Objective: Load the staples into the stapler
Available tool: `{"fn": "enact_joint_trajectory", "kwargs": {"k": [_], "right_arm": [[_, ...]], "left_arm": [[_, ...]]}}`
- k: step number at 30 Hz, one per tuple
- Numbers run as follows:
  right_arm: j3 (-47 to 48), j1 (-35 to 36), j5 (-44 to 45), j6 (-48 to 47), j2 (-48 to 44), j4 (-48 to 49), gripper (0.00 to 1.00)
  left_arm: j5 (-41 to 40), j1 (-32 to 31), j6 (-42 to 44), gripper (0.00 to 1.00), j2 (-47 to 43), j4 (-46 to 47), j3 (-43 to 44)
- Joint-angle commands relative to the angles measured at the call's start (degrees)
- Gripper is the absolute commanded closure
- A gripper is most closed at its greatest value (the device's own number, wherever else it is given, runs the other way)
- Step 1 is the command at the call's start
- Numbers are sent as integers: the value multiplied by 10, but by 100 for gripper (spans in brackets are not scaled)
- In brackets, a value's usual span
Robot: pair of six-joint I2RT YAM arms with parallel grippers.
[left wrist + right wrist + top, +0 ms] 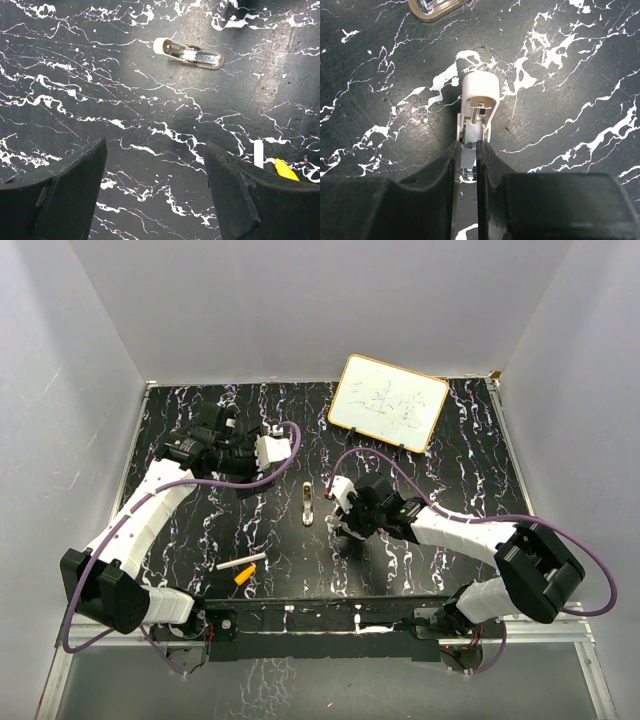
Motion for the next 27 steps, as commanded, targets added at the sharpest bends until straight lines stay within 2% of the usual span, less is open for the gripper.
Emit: {"fn": "enact_joint_trajectory", "kwargs": {"k": [1, 27], "right_arm": [[4, 2, -9, -9, -30, 19, 91], [0, -7, -37, -65, -23, 12, 91]], "left_arm": [[4, 4, 6, 23, -14, -14, -1], [9, 4, 7, 23, -9, -18, 6]]}}
